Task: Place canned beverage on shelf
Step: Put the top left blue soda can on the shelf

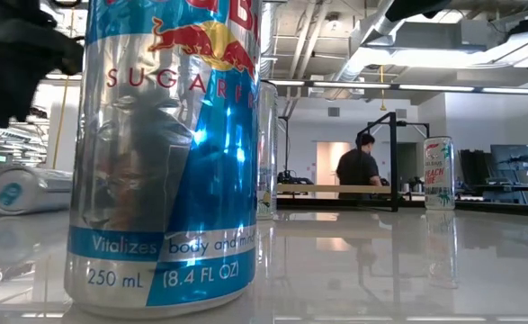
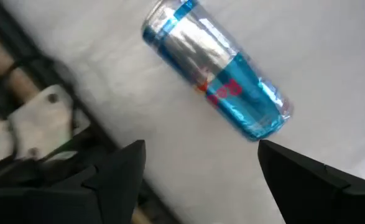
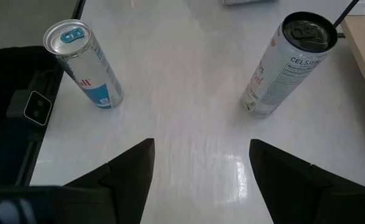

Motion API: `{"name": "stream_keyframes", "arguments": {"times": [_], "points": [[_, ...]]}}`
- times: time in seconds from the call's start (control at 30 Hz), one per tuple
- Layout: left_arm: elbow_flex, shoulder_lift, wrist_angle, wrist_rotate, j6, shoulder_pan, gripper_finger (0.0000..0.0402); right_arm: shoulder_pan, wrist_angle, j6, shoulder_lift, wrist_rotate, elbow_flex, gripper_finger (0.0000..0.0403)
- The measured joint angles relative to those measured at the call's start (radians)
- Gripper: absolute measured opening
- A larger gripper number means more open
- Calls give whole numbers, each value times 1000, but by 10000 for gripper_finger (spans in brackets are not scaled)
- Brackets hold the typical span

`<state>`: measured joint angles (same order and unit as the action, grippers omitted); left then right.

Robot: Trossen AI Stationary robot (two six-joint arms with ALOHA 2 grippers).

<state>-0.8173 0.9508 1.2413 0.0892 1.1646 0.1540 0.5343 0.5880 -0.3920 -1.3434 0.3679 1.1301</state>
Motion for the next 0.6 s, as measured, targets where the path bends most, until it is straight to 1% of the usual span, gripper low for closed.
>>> {"name": "stream_keyframes", "arguments": {"times": [0.1, 0.2, 0.4, 0.6], "points": [[13, 5, -135, 6, -10, -35, 295, 0, 1, -2, 0, 0, 0, 286], [54, 44, -255, 5, -2, -70, 295, 14, 1, -3, 0, -2, 0, 286], [159, 184, -410, 5, -3, -138, 295, 49, 2, -3, 0, -3, 0, 286], [177, 298, -555, 4, -83, -186, 295, 71, 2, -3, 0, -2, 0, 286]]}}
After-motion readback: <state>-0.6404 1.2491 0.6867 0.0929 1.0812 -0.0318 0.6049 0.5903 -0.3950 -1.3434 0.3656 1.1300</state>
